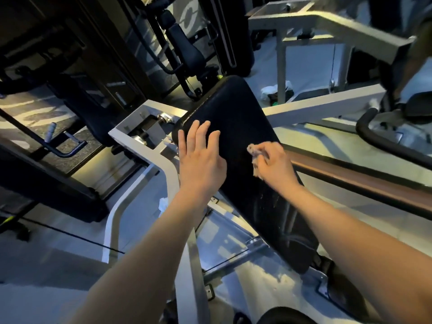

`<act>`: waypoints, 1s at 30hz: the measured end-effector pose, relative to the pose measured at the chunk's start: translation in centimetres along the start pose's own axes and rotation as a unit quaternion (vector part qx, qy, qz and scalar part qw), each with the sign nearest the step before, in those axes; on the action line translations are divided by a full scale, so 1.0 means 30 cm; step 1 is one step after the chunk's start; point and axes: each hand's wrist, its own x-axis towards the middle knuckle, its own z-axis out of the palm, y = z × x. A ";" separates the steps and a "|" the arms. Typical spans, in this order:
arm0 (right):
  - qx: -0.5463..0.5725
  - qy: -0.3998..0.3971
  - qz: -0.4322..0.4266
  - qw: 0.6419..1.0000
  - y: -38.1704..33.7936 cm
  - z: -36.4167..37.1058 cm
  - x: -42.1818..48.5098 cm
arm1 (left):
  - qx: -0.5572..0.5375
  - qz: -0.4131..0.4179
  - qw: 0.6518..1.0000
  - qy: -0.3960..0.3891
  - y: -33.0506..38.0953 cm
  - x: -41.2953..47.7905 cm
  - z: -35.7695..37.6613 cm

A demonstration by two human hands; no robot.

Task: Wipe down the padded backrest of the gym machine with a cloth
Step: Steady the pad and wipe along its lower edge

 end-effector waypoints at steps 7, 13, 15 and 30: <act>0.030 0.007 -0.024 0.999 0.025 0.137 -0.192 | 0.105 0.167 0.980 -0.034 -0.023 0.150 0.010; 0.014 0.024 0.012 1.000 0.077 0.022 -0.040 | 0.171 0.221 0.959 -0.041 -0.004 0.236 0.064; 0.035 0.092 0.061 0.993 0.080 -0.005 0.091 | 0.200 0.220 0.954 -0.036 0.000 0.226 0.085; 0.050 0.136 0.082 0.986 0.121 0.100 0.145 | 0.242 0.221 0.945 -0.021 0.007 0.232 0.123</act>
